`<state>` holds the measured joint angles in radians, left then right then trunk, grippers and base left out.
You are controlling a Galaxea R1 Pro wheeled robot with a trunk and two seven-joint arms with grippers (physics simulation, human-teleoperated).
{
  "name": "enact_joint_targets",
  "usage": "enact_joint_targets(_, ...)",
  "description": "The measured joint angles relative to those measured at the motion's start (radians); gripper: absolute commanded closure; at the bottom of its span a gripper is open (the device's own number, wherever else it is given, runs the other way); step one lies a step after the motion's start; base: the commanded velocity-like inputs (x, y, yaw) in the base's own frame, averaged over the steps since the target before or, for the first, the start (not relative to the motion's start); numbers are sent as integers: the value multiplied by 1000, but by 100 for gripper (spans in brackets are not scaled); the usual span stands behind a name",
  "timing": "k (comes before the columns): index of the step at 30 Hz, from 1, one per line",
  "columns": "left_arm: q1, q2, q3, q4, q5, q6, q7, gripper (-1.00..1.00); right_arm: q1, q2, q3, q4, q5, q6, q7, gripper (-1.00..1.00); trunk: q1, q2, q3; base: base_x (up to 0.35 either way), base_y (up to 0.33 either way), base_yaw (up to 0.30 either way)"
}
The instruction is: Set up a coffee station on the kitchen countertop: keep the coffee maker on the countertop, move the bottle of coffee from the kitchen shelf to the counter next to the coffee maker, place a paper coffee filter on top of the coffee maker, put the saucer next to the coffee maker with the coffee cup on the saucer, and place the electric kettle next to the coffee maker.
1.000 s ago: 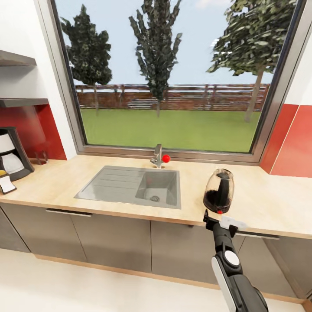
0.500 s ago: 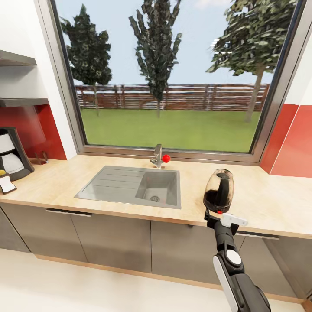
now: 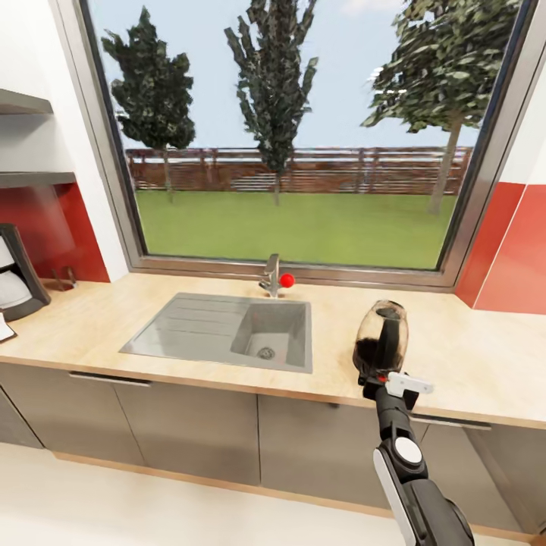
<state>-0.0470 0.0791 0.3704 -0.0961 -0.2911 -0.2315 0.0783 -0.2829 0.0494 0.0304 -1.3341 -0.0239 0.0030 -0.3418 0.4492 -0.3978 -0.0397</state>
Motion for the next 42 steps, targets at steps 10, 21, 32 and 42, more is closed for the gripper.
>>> enact_joint_targets(10,2,7,1,25,-1,1,-1,-100,0,0,-1,0,38,0,1,-100,0,0,0,66,-57,0)
enact_joint_targets(21,9,9,1,25,-1,1,-1,-100,0,0,-1,1,39,0,1,-100,0,0,0,44,-45,0)
enact_joint_targets(32,16,11,3,26,-1,2,-1,-100,0,0,-1,3,39,0,1,-100,0,0,0,131,-73,0)
enact_joint_targets(42,17,11,1,25,-1,3,-1,-100,0,0,-3,55,38,0,1,-100,0,0,0,43,-25,0)
